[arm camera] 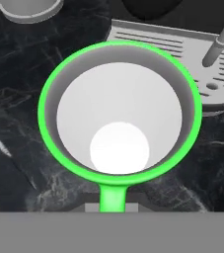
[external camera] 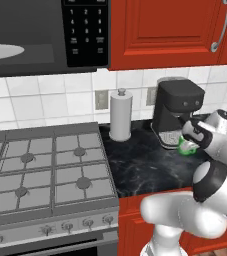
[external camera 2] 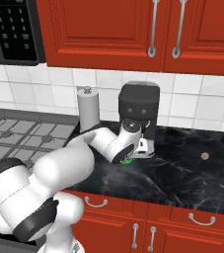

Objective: Pick the mug from the counter and place it inside the microwave. Then close the microwave.

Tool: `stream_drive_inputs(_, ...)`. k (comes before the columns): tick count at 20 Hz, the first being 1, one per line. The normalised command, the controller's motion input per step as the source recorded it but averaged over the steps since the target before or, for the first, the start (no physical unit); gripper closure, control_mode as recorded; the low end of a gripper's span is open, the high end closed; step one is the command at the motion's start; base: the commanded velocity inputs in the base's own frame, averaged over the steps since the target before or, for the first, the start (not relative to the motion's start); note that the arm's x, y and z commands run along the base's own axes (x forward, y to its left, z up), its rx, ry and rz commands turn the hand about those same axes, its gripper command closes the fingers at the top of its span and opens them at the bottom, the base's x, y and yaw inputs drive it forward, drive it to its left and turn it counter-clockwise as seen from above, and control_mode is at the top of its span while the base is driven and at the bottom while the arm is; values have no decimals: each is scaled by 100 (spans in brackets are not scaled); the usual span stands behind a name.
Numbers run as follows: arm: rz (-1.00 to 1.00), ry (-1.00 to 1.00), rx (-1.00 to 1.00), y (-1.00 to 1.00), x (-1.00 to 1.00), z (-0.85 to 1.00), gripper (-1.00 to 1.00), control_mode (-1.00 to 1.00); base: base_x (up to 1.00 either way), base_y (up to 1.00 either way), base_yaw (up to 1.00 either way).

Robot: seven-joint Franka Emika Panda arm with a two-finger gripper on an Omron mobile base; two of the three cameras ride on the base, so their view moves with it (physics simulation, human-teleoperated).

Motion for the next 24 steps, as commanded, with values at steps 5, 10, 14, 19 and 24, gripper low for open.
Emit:
stream_drive_inputs(5,-20,0,0,37,-22,55,100,-100,0,0,0)
stream_drive_inputs(10,-23,0,1,51,-37,33,100,-100,0,0,0)
stream_drive_inputs(14,-22,0,0,79,-23,19,100,-100,0,0,0)
stream_drive_inputs(19,-19,-4,0,88,-14,23,100,-100,0,0,0)
stream_drive_inputs(24,-5,-7,4,75,-16,19,100,-100,0,0,0)
